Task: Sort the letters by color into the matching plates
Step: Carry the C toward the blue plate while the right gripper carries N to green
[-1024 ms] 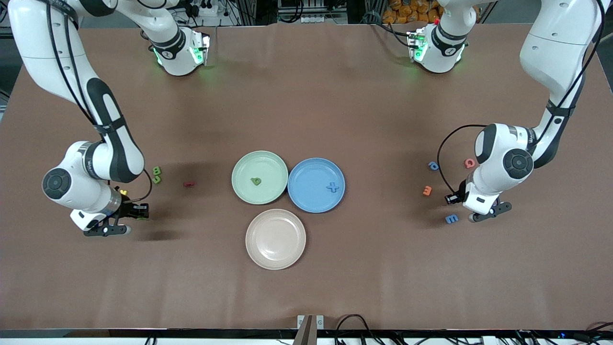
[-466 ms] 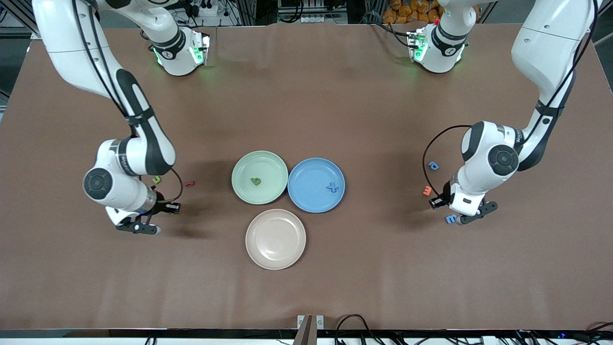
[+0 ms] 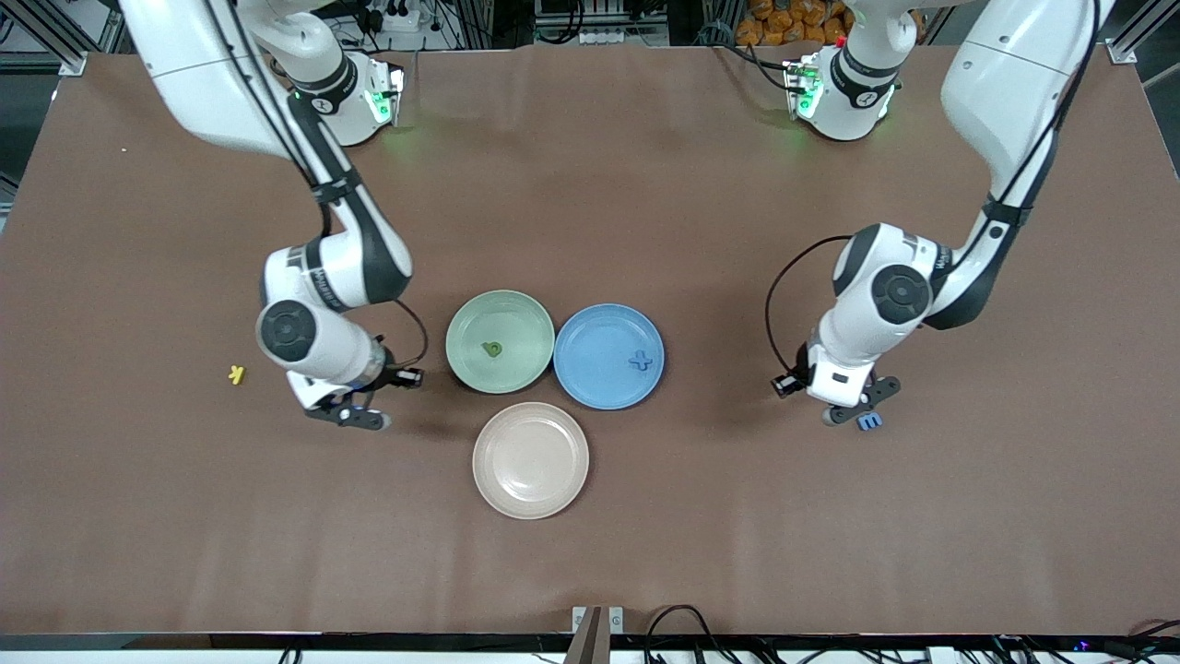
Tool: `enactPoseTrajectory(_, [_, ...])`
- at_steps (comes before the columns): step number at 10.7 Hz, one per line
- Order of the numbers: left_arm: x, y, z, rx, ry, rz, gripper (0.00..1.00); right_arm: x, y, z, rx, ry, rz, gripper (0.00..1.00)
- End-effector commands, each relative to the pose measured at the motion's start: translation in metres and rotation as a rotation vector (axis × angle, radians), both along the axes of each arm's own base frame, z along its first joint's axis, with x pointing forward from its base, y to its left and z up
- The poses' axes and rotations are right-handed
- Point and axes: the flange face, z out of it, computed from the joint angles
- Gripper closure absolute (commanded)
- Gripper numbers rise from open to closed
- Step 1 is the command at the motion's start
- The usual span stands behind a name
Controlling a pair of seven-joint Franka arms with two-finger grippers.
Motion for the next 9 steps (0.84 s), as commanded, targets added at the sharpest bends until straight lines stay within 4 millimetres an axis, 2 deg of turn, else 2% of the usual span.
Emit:
enactPoseTrajectory(1, [-0.013,-0.053,-0.003,-0.009,0.022,0.029,1.00,-0.027,0.065,0.009,-0.002,0.007,-0.008,0.76])
enactPoseTrajectory(3, [-0.016,-0.077,0.002,-0.020,0.013,0.036,1.00,-0.044,0.108,0.013,0.004,0.004,-0.003,0.76])
enactPoseTrajectory(4, [-0.023,-0.095,0.000,-0.024,0.017,0.041,1.00,-0.051,0.122,0.013,0.002,0.005,0.003,0.76])
enactPoseTrajectory(6, [-0.025,-0.121,-0.001,-0.041,0.016,0.053,1.00,-0.062,0.138,0.010,-0.002,0.009,0.012,0.76])
enactPoseTrajectory(7, [-0.020,-0.124,0.000,-0.051,0.012,0.070,1.00,-0.062,0.139,0.011,-0.001,0.008,0.017,0.69])
enactPoseTrajectory(8, [-0.022,-0.137,0.005,-0.062,0.004,0.083,1.00,-0.061,0.137,0.013,-0.002,0.005,0.020,0.03])
enactPoseTrajectory(9, [-0.028,-0.157,0.007,-0.073,0.002,0.099,1.00,-0.060,0.133,0.014,-0.007,0.010,0.070,0.00])
